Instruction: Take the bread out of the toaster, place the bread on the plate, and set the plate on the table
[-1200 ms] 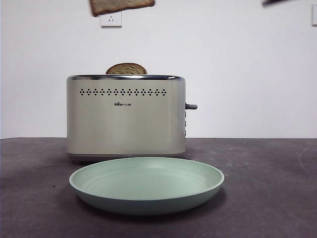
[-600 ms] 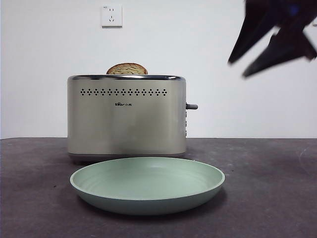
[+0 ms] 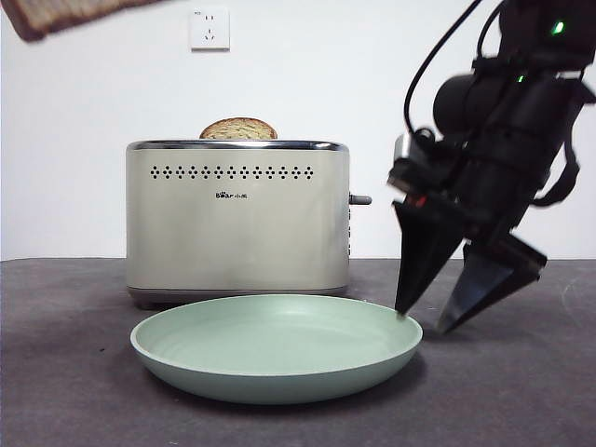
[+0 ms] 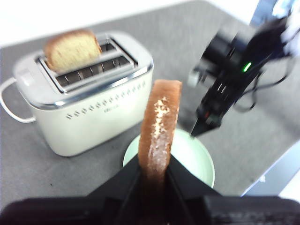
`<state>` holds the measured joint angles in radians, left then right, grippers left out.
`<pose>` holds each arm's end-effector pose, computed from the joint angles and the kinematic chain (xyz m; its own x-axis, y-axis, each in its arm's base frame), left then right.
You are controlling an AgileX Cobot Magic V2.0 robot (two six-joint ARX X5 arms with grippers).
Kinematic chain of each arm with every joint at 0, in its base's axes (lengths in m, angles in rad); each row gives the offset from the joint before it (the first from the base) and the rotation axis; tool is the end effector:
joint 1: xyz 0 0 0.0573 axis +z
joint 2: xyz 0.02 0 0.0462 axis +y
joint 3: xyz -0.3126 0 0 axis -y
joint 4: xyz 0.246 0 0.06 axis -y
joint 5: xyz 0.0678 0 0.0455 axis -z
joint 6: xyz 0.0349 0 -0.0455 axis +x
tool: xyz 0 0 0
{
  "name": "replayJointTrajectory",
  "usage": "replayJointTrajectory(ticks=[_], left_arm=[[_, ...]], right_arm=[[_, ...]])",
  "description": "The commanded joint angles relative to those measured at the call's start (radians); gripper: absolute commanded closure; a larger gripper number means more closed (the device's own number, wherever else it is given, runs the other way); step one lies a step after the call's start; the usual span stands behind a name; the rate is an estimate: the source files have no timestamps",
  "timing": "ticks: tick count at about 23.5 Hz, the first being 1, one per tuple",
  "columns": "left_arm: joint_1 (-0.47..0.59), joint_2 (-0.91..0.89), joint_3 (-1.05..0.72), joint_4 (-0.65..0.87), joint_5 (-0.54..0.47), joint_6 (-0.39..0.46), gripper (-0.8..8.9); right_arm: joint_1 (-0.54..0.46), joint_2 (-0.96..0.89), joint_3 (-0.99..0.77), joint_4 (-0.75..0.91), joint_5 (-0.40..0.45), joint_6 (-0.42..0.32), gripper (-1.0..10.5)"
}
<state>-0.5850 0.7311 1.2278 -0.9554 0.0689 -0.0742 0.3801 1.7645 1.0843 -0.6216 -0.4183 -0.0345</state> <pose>0.0545 -0.0390 0.4368 0.7077 -0.5513 -0.4417 0.5733 0.8136 -0.0969 0.3064 0.1377 0.2061 0.0748 0.4673 -0.8809 -0.4699 0.7957 0.3822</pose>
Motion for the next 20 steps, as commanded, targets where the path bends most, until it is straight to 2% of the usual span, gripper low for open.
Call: replayJointTrajectory(ticks=[1, 7, 11, 16, 20], left_arm=[[-0.003, -0.033, -0.007, -0.021, -0.017, -0.032, 8.21], [-0.003, -0.049, -0.007, -0.066, -0.024, -0.035, 8.21], [-0.003, -0.049, -0.007, -0.066, -0.024, -0.035, 8.21], [-0.003, -0.045, -0.007, -0.050, -0.019, -0.035, 8.22], [-0.003, -0.006, -0.007, 0.004, 0.024, -0.035, 8.22]], right_arm=[[0.015, 0.034, 0.003, 0.016, -0.002, -0.008, 6.9], [0.064, 0.037, 0.003, 0.042, -0.001, -0.007, 7.0], [0.090, 0.037, 0.003, 0.062, 0.001, -0.003, 9.6], [0.107, 0.035, 0.003, 0.068, 0.003, 0.038, 9.6], [0.107, 0.017, 0.003, 0.064, 0.001, 0.059, 9.6]])
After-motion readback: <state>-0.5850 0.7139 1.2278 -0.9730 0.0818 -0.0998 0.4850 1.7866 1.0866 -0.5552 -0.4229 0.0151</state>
